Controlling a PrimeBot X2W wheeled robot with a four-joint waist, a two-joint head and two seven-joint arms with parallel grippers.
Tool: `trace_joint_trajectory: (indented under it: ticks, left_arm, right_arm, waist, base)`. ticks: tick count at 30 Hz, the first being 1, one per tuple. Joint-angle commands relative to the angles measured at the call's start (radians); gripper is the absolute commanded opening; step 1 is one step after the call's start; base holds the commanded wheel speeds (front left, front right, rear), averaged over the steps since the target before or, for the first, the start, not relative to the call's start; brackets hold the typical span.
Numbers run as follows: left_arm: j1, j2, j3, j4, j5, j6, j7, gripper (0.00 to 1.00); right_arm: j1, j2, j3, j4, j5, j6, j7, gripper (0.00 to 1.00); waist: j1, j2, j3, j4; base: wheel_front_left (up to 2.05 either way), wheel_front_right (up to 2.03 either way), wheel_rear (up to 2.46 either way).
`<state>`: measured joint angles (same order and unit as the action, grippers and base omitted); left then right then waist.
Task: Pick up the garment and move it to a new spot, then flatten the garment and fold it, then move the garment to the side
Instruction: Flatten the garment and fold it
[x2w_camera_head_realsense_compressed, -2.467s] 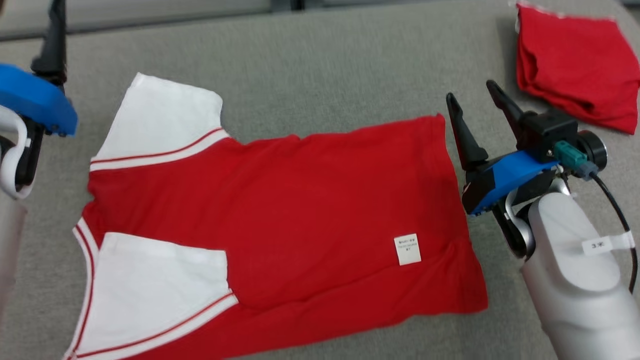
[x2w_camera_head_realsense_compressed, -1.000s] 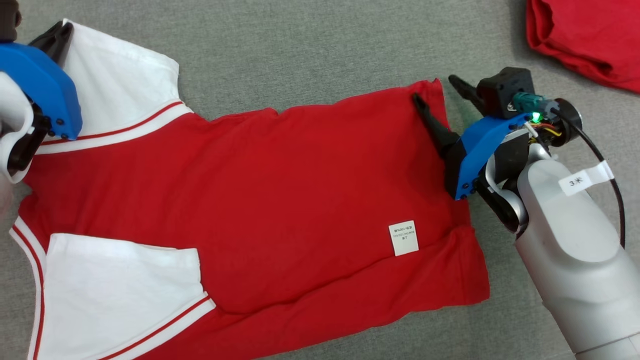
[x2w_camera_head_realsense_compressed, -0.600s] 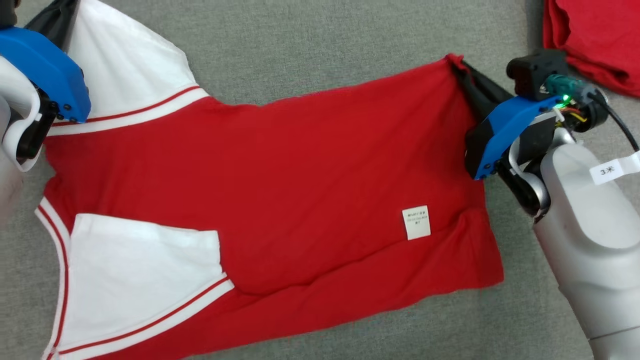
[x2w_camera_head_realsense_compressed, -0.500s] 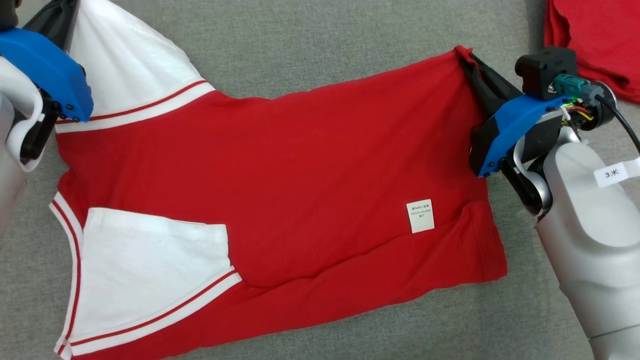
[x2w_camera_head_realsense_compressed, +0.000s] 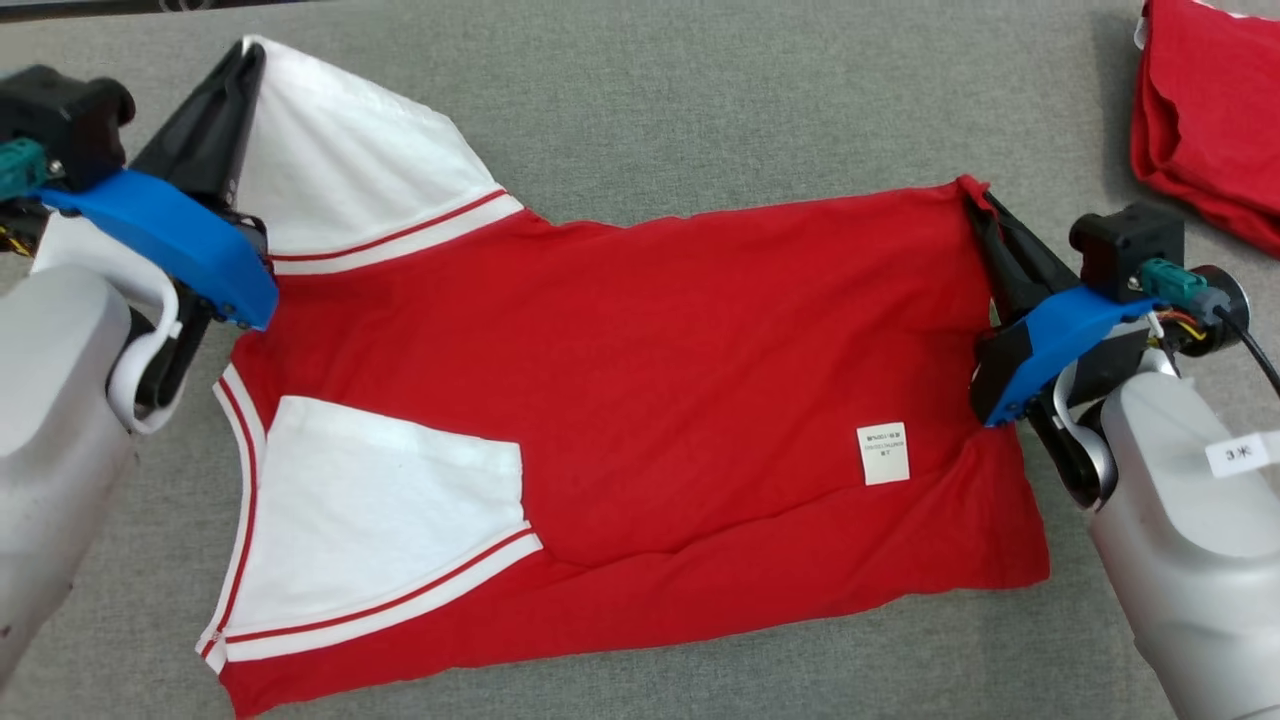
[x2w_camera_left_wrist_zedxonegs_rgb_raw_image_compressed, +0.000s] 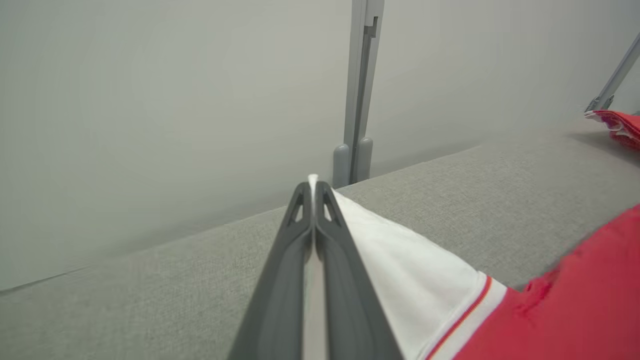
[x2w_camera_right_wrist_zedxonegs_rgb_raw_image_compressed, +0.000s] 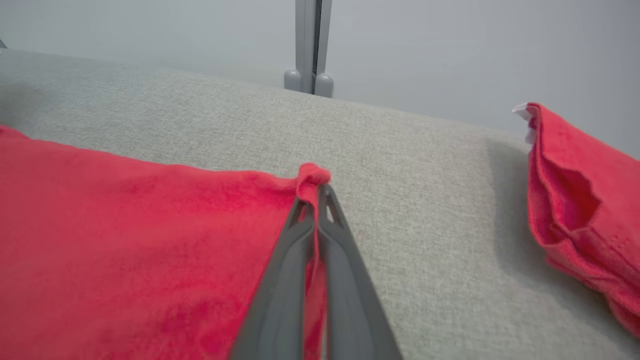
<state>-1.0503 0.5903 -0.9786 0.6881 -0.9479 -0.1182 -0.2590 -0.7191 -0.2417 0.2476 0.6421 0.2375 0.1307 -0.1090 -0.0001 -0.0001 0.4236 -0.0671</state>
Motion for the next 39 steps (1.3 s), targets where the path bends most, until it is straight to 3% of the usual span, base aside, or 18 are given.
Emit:
trace_joint_trajectory:
  ticks: [1,11,18,28,39]
  left_arm:
    - [0.035,0.007,0.026,-0.040,0.015,0.019,-0.006,0.00]
    - [0.343,0.041,0.218,-0.385,0.108,0.129,-0.007,0.00]
    - [0.540,0.030,0.327,-0.540,0.159,0.188,-0.007,0.00]
    - [0.746,-0.053,0.432,-0.613,0.195,0.199,-0.007,0.00]
    - [0.926,-0.140,0.531,-0.589,0.229,0.183,-0.007,0.00]
  right_arm:
    - [0.021,-0.010,-0.012,0.006,-0.006,0.000,-0.019,0.00]
    - [0.108,-0.011,-0.056,0.043,-0.040,0.000,-0.105,0.00]
    - [0.147,-0.003,-0.083,0.058,-0.050,0.000,-0.134,0.00]
    - [0.263,-0.005,-0.149,0.016,-0.046,0.000,-0.156,0.00]
    - [0.443,0.026,-0.212,-0.168,-0.064,0.000,-0.157,0.00]
  waist:
    - [0.0001,0.0001,-0.006,0.009]
    - [0.0001,0.0001,-0.062,0.050]
    - [0.0001,0.0001,-0.086,0.074]
    - [0.0001,0.0001,-0.136,0.120]
    - [0.0001,0.0001,-0.172,0.120]
  base:
    - [0.00,0.00,0.00]
    - [0.00,0.00,0.00]
    - [0.00,0.00,0.00]
    - [0.00,0.00,0.00]
    - [0.00,0.00,0.00]
